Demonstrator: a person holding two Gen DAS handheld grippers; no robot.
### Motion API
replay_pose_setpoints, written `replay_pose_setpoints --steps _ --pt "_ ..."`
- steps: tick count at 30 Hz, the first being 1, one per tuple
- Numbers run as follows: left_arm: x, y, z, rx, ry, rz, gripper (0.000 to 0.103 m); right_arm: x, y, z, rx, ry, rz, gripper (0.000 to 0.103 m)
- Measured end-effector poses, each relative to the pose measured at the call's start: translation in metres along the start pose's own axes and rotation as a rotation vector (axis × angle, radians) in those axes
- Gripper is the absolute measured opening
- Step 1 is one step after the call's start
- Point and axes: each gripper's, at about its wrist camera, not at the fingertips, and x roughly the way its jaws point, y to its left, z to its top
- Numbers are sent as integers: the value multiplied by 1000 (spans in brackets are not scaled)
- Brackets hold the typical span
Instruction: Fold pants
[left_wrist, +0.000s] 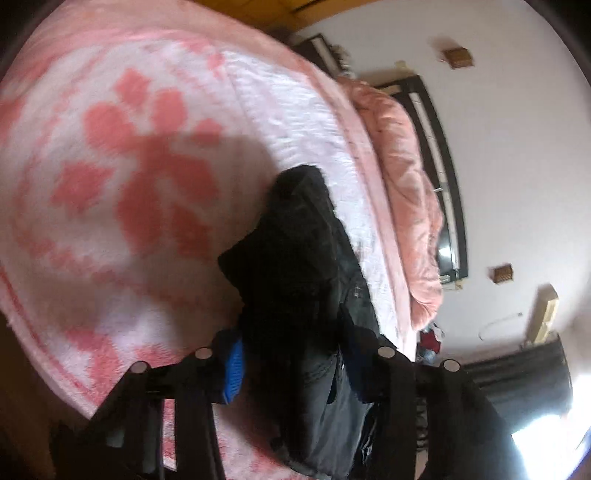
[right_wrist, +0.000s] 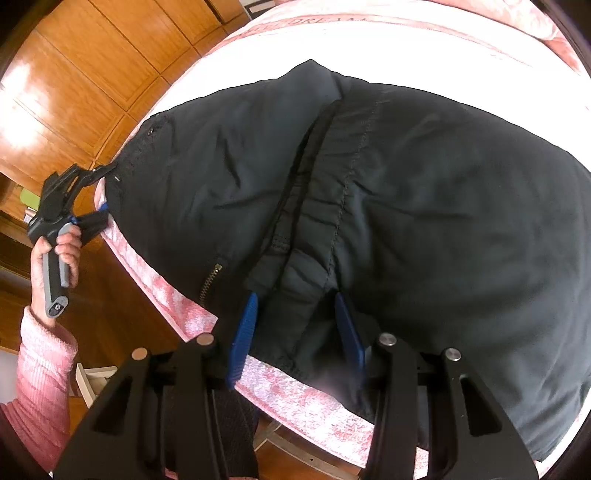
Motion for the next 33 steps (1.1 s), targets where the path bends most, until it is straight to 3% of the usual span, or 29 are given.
replay_pose_setpoints --steps 3,7,10,12,15,18,22,33 --pt "9 7 5 -31 6 34 44 1 -1 0 3 2 -1 46" --pt "27 22 9 -90 18 42 59 -1 -1 -1 -1 -1 -2 46" --pt "31 16 11 -85 6 59 61 -1 -2 0 0 3 1 46" --pt "34 9 12 -69 0 80 53 -1 -2 0 -1 4 4 46" --pt "31 7 11 -86 -9 38 38 -1 -5 0 2 0 13 46" --pt "27 1 8 -80 -26 38 33 0 -8 -1 8 -2 22 46" --pt "21 -18 5 -54 -57 -2 30 -1 -12 -2 10 -5 28 46" --pt "-4 -101 -15 152 -105 -153 29 -25 -35 -7 80 -71 117 50"
